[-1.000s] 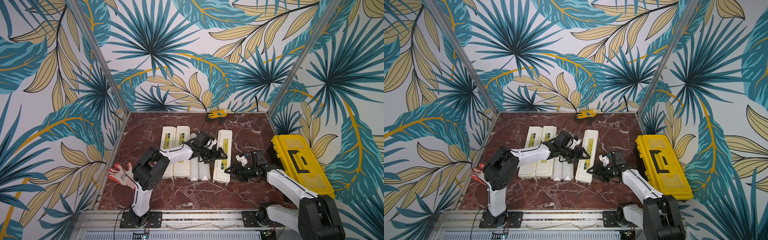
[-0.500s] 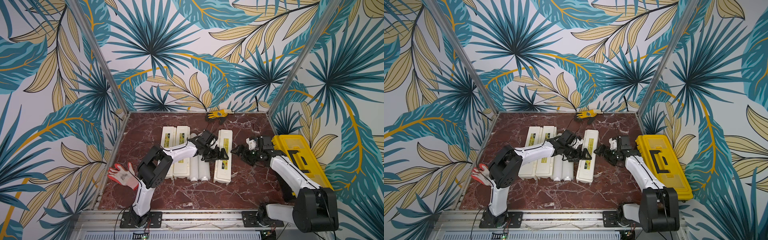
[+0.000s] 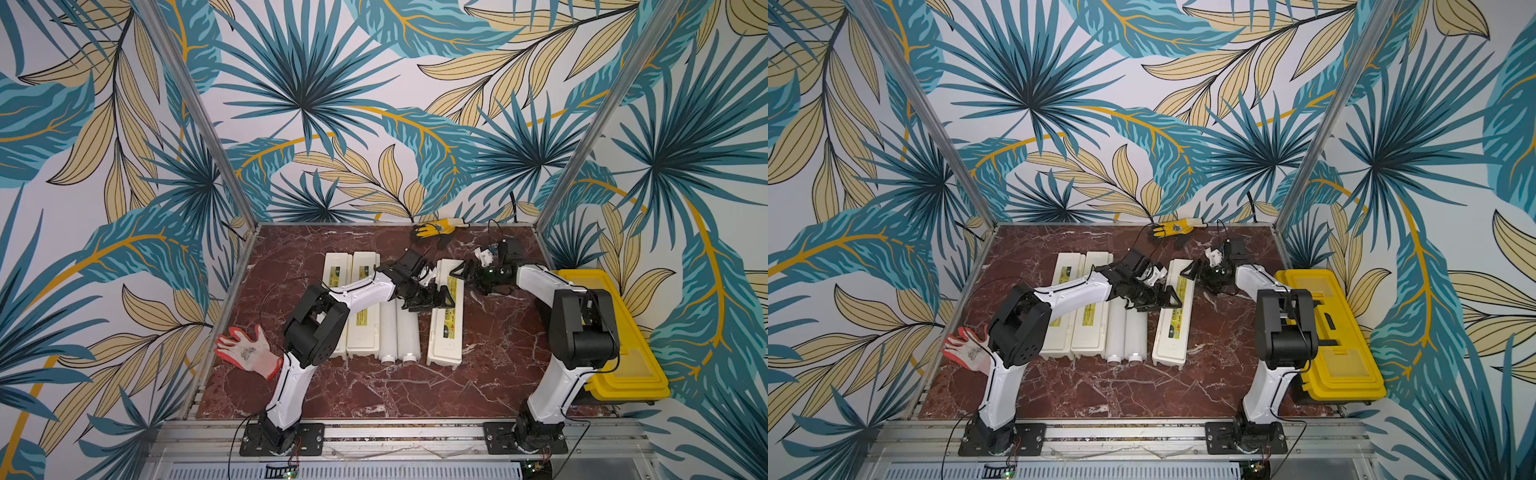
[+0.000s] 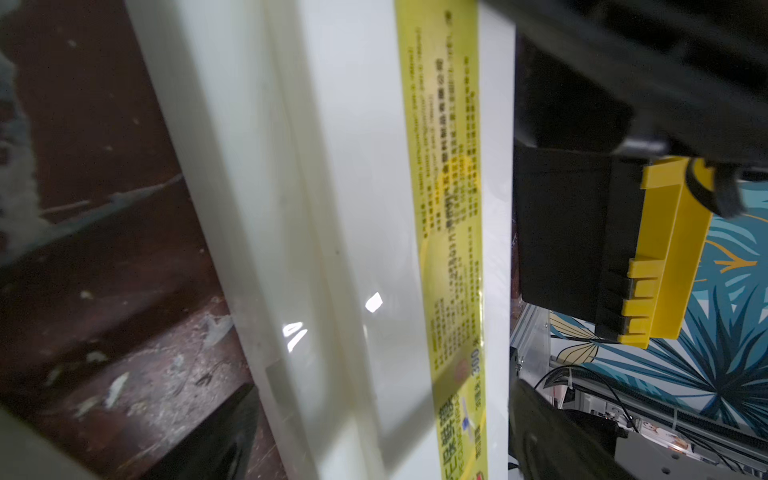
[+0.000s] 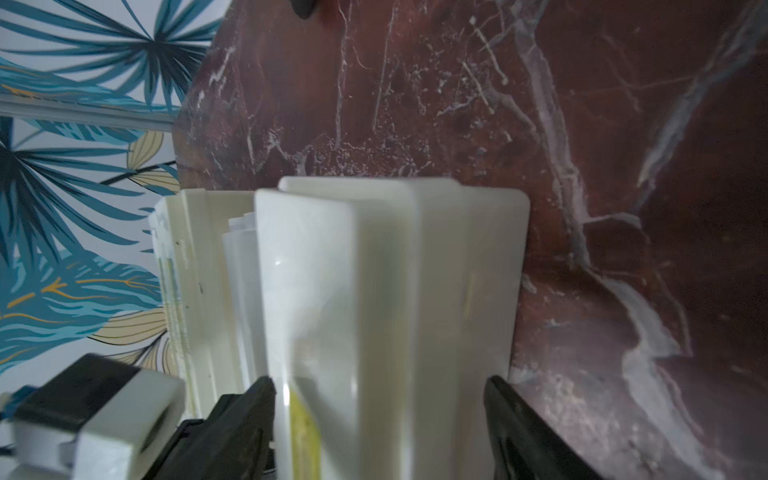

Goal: Put plastic wrap rolls into dispensers
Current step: Close the lid on the plastic wrap cutting box.

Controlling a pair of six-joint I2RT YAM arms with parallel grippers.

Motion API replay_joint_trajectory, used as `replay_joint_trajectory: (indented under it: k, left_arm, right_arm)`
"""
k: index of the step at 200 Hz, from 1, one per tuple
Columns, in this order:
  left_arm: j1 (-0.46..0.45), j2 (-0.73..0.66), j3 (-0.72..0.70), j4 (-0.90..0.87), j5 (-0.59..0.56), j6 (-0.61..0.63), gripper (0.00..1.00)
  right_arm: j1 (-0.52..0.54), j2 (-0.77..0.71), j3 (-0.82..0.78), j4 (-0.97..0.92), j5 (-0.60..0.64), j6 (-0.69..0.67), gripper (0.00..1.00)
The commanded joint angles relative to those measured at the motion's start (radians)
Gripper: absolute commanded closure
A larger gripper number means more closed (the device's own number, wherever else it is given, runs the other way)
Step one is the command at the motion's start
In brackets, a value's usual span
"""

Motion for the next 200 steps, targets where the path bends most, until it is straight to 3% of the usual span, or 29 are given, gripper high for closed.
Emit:
replay_joint_trajectory:
  k: [1, 30, 72, 110, 130, 148, 175, 200]
  left_arm:
    - [0.003, 0.055, -0.015, -0.052, 0.002, 0.021, 0.06]
    - [0.005, 0.058, -0.021, -0.051, 0.003, 0.027, 0.06]
    - [0.034, 0.085, 0.064, -0.049, -0.017, 0.036, 0.04]
    - [0.093, 0.147, 0.229, -0.036, -0.019, 0.032, 0.05]
    - [0.112, 0.222, 0.324, -0.036, 0.014, 0.014, 0.07]
    - [0.118, 0.287, 0.369, -0.037, 0.035, -0.008, 0.07]
    - [0.118, 0.335, 0.37, -0.075, 0.03, -0.059, 0.1]
    - [0.11, 0.331, 0.326, -0.105, -0.021, -0.089, 0.15]
  right_arm:
    - [-0.009, 0.072, 0.057, -0.114, -0.016, -0.065, 0.33]
    - [-0.009, 0.163, 0.114, -0.242, -0.014, -0.118, 0.54]
    - [-0.009, 0.222, 0.179, -0.336, -0.02, -0.164, 0.57]
    - [-0.009, 0.179, 0.18, -0.325, -0.026, -0.183, 0.37]
    - [-0.008, 0.18, 0.189, -0.317, -0.028, -0.165, 0.3]
    - [0.0, 0.196, 0.219, -0.344, -0.001, -0.163, 0.3]
    - [0.019, 0.271, 0.301, -0.482, 0.06, -0.16, 0.47]
    - [0.035, 0.313, 0.35, -0.561, 0.095, -0.142, 0.55]
